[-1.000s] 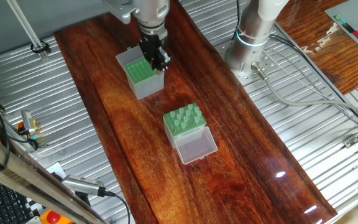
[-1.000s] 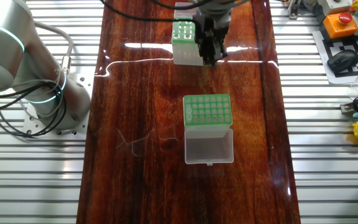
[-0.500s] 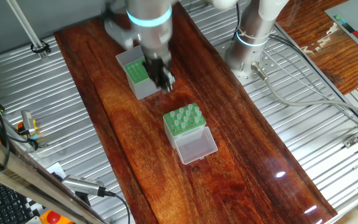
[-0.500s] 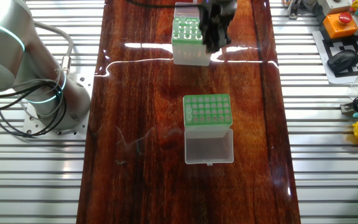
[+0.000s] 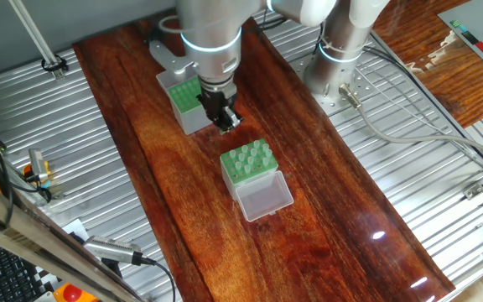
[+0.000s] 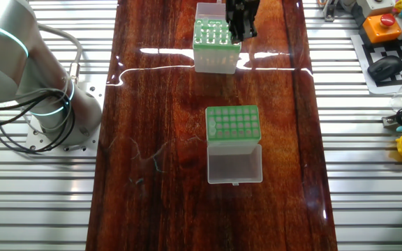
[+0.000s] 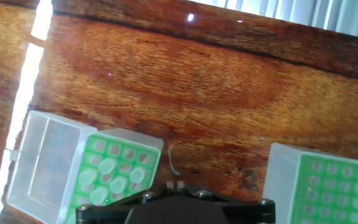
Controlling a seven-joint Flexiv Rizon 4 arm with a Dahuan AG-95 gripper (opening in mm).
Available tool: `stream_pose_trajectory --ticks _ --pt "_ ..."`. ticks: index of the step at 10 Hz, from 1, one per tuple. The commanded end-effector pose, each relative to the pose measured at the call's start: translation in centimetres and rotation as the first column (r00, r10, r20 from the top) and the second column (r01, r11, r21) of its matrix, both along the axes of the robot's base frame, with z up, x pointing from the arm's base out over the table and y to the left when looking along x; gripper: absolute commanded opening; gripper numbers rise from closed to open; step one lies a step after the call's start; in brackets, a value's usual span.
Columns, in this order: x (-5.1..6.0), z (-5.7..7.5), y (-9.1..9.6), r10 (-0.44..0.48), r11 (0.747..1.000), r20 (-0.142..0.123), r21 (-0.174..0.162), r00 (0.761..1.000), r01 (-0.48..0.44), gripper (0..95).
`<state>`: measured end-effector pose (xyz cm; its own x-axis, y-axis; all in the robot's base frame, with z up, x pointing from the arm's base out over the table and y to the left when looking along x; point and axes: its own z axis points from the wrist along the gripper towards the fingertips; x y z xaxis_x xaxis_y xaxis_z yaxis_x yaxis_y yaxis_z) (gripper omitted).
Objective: Transfer all large pipette tips from one holder to another
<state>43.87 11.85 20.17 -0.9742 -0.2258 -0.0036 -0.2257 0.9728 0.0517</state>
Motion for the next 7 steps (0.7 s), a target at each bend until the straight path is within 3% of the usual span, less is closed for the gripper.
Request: stream_pose_trajectory --ticks 1,2,7 --pt "1.4 -2.0 3.8 -0.044 0.998 0.005 0.052 0.999 0.044 19.0" --pt "1.7 -2.8 5.3 -0.077 0.996 0.005 0.05 0.997 0.077 19.0" --pt "1.7 -4.0 8.0 -0.124 0.991 -0.003 0.044 0.992 0.124 19.0"
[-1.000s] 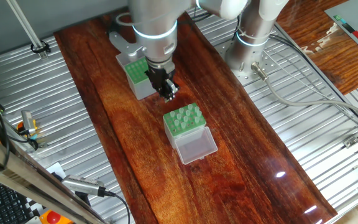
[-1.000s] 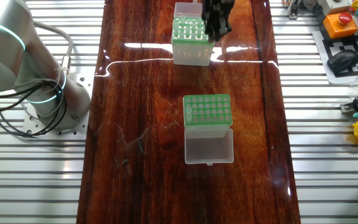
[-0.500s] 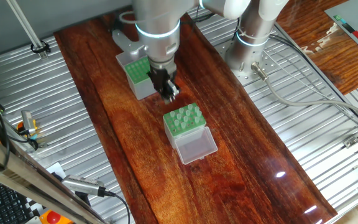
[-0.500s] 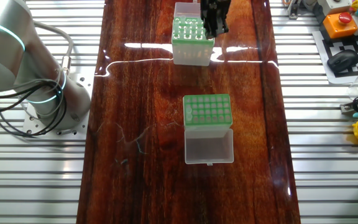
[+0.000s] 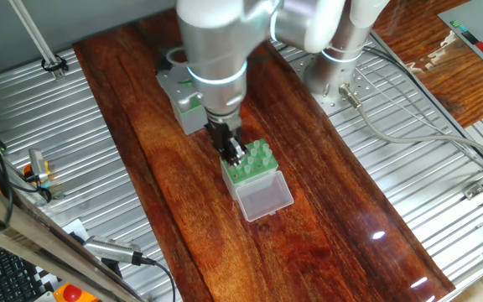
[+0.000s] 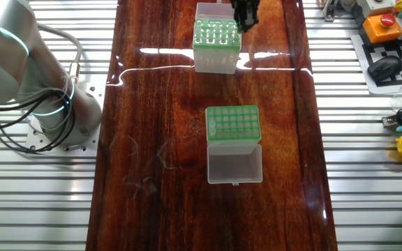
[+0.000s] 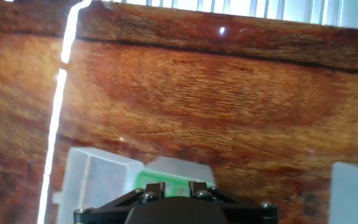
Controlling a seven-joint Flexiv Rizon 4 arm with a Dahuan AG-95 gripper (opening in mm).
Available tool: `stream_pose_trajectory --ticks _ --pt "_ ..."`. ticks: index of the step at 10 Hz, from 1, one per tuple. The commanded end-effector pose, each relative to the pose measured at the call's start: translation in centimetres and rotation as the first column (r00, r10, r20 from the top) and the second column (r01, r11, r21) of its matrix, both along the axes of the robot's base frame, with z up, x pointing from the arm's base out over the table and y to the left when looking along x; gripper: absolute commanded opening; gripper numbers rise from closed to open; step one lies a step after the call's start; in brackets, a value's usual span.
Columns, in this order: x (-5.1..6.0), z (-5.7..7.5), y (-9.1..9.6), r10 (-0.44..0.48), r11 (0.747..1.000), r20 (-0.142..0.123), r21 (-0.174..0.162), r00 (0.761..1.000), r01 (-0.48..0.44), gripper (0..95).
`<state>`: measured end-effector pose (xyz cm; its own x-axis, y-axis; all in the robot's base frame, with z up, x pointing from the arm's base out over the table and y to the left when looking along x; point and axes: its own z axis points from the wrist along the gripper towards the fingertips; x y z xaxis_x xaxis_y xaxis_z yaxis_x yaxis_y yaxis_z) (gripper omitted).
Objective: Transfer all large pipette tips from one holder to another
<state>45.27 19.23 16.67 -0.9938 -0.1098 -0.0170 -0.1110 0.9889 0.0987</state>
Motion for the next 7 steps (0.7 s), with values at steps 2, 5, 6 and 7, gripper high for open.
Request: stream_pose_trajectory --ticks 2,5,6,7 --pt "-0.05 -0.89 0.97 -0.019 1.0 -0.006 -0.005 1.0 0.019 19.0" --pt "-0.5 -1.17 0.66 -0.019 1.0 -0.007 -0.01 1.0 0.019 19.0" --pt "-0.62 -1.23 0.58 -0.022 1.0 -0.007 -0.008 1.0 0.022 19.0" --pt "-0.84 -1.36 0.48 -0.021 1.0 -0.007 -0.008 1.0 0.021 19.0"
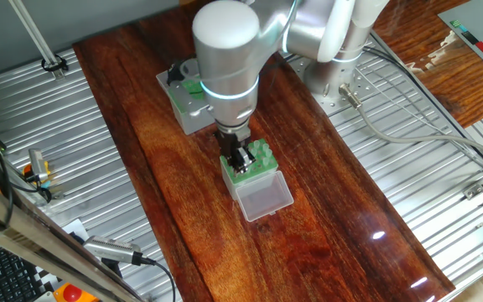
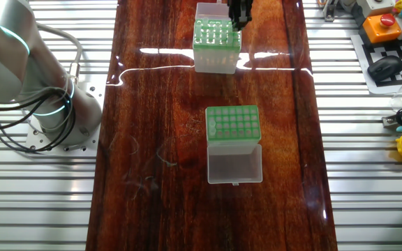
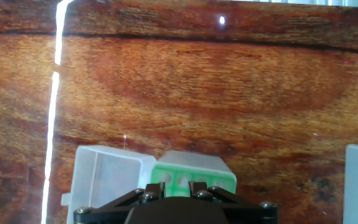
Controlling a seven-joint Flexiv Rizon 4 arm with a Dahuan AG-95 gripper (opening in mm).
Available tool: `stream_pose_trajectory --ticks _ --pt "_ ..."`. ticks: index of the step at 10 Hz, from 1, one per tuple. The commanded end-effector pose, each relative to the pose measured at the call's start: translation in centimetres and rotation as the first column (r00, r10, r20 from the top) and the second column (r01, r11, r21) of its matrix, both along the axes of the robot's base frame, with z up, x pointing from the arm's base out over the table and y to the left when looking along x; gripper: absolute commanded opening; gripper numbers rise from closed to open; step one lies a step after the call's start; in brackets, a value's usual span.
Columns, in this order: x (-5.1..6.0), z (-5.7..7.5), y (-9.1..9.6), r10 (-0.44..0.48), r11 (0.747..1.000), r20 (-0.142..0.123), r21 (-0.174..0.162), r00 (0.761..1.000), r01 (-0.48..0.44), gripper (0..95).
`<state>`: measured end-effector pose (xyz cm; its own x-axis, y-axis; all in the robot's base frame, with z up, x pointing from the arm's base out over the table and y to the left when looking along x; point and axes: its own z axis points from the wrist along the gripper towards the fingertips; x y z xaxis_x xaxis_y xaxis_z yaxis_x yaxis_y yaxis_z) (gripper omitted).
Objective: Transfer all large pipette tips from one holder to another
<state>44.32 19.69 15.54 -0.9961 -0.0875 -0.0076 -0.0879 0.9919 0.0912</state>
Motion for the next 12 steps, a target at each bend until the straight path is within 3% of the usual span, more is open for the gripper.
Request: stream_pose_trajectory --ticks 1,2,3,8,12 --pt "0.0 -0.3 0.0 0.002 1.0 0.002 0.0 1.0 -0.002 19.0" --pt "-0.3 -0.4 -0.1 0.005 1.0 0.004 0.001 1.0 -0.005 19.0" --pt "-0.3 -0.5 -0.1 0.003 1.0 0.003 -0.001 1.0 -0.003 0.0" --pt "-0.3 -0.3 -0.2 0.028 1.0 0.008 -0.002 1.0 -0.028 0.0" --pt "-1.0 3.2 -1.2 0.092 0.996 0.017 -0.011 0.996 -0.092 0.0"
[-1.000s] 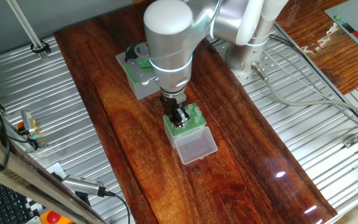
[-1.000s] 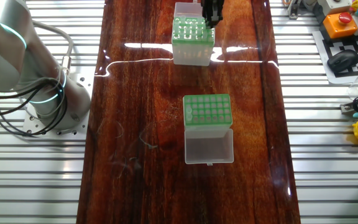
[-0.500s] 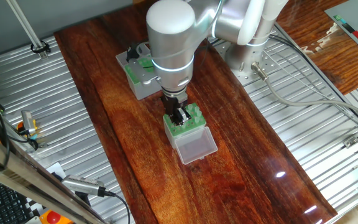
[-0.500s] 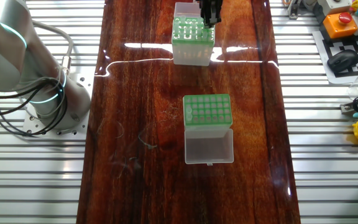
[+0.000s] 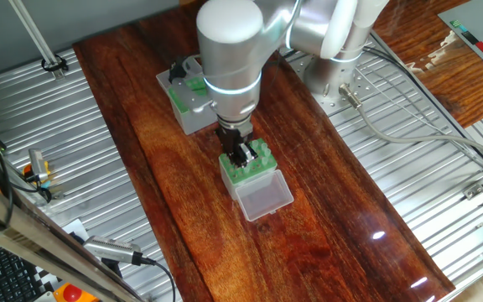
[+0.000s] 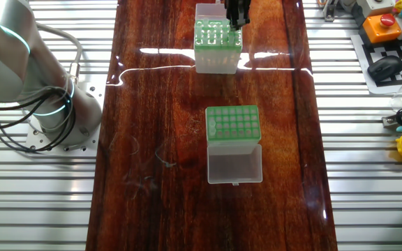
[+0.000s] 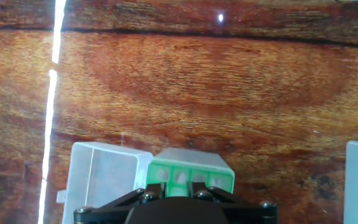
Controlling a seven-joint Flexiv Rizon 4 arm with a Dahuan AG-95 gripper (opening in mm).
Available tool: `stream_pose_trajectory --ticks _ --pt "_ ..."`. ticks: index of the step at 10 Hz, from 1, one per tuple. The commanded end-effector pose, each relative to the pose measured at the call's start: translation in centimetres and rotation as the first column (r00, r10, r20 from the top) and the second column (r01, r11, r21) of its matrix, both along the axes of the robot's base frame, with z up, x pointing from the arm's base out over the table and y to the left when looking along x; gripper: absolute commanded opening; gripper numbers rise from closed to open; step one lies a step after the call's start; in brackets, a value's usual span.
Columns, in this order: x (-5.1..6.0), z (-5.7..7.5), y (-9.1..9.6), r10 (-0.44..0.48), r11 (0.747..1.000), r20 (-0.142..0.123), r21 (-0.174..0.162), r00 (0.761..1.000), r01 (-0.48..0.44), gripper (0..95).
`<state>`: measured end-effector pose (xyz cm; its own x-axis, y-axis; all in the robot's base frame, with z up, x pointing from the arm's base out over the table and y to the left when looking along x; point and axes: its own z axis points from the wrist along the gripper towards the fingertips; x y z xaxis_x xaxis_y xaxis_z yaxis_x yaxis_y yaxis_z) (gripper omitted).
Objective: Transfer all large pipette tips from one holder to another
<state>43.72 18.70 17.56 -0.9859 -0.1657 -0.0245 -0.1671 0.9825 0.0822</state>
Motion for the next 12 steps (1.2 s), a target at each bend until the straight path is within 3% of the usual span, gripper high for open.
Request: stream_pose_trajectory --ticks 1,8,11,12 --pt "-0.6 2.4 -0.3 0.022 1.0 0.002 -0.003 1.0 -0.022 0.0" --pt "-0.5 11.8 -1.2 0.058 0.998 -0.003 0.005 0.998 -0.058 0.0" --pt "-0.6 14.5 -2.0 0.081 0.997 -0.003 0.007 0.997 -0.081 0.0" --pt "-0.6 14.7 -2.0 0.09 0.996 0.002 0.006 0.996 -0.09 0.0"
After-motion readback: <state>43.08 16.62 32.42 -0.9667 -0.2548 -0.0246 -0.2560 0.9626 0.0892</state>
